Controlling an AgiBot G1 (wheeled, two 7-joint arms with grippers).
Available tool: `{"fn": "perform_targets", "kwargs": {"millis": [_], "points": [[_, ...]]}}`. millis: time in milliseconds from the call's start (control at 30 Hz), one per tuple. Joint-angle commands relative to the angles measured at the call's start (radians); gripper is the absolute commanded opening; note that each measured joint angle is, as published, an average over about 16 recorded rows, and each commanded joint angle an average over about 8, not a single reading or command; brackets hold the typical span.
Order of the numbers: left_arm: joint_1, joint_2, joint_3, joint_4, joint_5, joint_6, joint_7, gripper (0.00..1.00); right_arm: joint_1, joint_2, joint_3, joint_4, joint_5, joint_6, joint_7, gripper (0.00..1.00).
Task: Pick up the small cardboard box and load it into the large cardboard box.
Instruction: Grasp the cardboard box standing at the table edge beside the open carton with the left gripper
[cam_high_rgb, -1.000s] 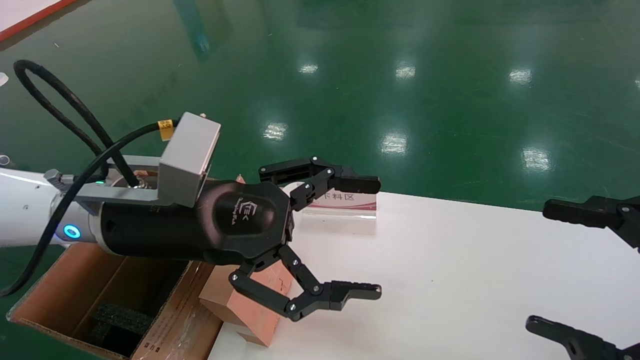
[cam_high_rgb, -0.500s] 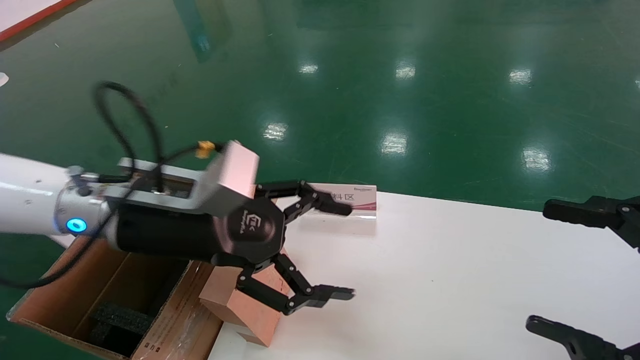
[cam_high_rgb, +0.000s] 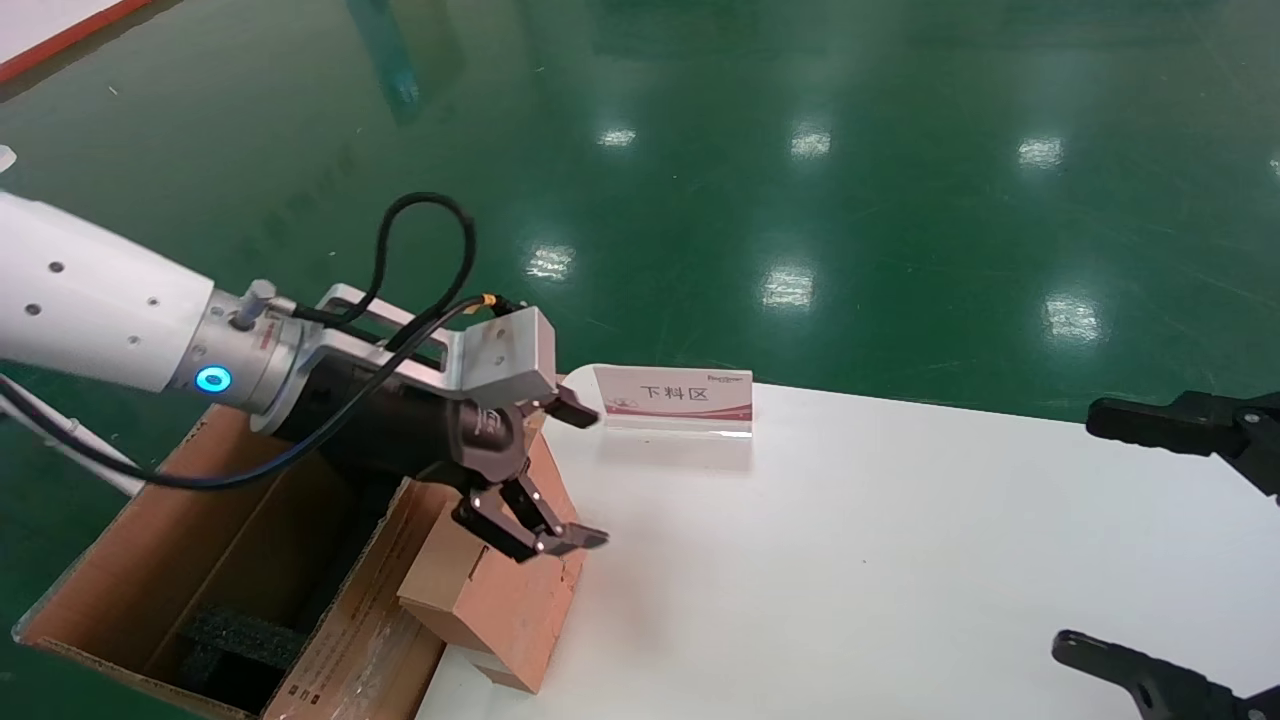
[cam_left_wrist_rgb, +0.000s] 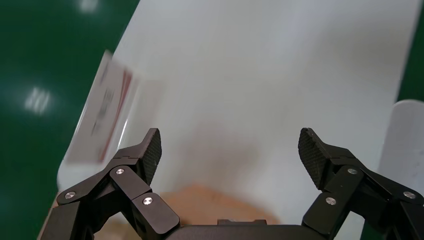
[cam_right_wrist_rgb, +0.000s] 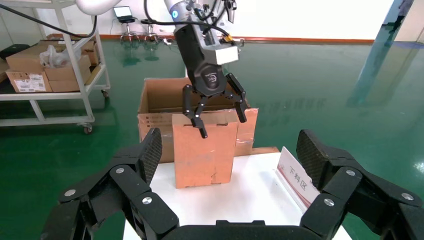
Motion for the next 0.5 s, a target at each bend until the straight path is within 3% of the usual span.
{"fn": "perform_targets", "kwargs": {"millis": [33, 500], "points": [[-0.036, 0.009, 0.035, 0.0, 0.046, 0.004, -0.043, 1.0, 0.0, 0.0, 0.0, 0.0, 0.0, 0.0, 0.0, 1.0], [-0.214, -0.008, 0.28, -0.002, 0.026, 0.02, -0.207, 1.0, 0.0, 0.0, -0.001, 0.0, 0.001, 0.001, -0.001, 1.0]]}}
